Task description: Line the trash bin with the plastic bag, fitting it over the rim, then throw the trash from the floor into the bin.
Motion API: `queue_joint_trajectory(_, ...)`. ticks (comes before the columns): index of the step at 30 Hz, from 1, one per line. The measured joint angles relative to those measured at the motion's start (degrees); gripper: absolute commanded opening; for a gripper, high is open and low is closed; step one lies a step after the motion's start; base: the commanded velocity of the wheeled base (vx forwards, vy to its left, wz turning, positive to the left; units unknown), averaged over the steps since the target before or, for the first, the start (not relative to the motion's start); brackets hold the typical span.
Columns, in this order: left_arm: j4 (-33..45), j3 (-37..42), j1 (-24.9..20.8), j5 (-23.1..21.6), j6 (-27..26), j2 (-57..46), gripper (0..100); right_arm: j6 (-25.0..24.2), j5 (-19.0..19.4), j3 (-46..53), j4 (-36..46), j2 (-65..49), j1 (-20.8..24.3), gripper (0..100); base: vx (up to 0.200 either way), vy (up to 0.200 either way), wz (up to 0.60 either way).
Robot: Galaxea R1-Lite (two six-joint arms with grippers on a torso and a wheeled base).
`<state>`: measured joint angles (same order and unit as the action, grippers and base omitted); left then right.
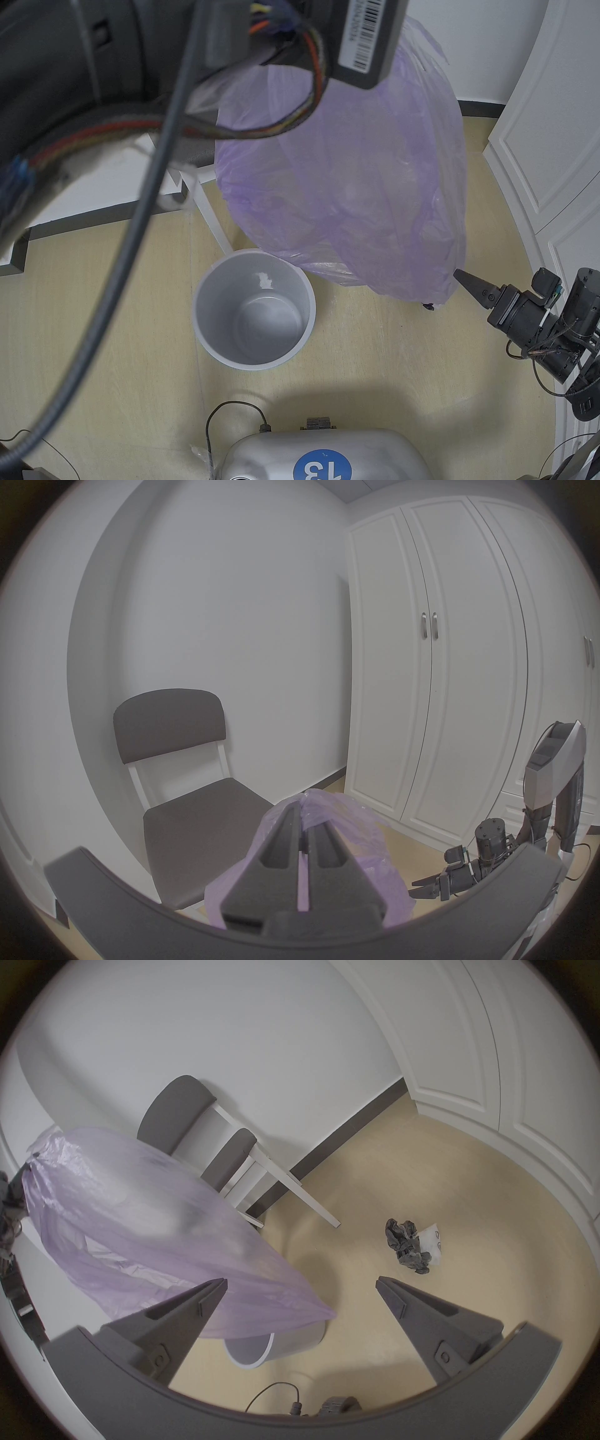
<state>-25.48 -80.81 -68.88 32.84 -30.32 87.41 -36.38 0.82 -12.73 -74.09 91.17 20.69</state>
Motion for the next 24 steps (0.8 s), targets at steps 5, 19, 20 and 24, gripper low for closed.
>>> queue_joint_trajectory(5, -0.09, -0.02, -0.46, -0.09, -0.02, -0.11, 0, -0.73, 0.29, -0.35, -0.07, 1.49, -0.88, 100, 0.0, 0.0, 0.0)
queue_joint_trajectory(19, -1.54, -0.04, -0.69, -0.46, -1.05, -0.22, 0, -2.76, 1.06, 0.05, -3.69, 5.44, -1.12, 100, 0.0, 0.0, 0.0)
queue_joint_trajectory(20, -1.58, -0.02, -0.77, -0.52, -1.02, -0.22, 0, -3.47, 1.43, 0.11, -4.29, 5.72, -1.1, 100, 0.0, 0.0, 0.0)
queue_joint_trajectory(24, -1.58, 0.0, -1.13, -0.94, -1.05, -0.22, 0, -5.69, 2.85, 0.63, -7.17, 6.95, -1.01, 100, 0.0, 0.0, 0.0)
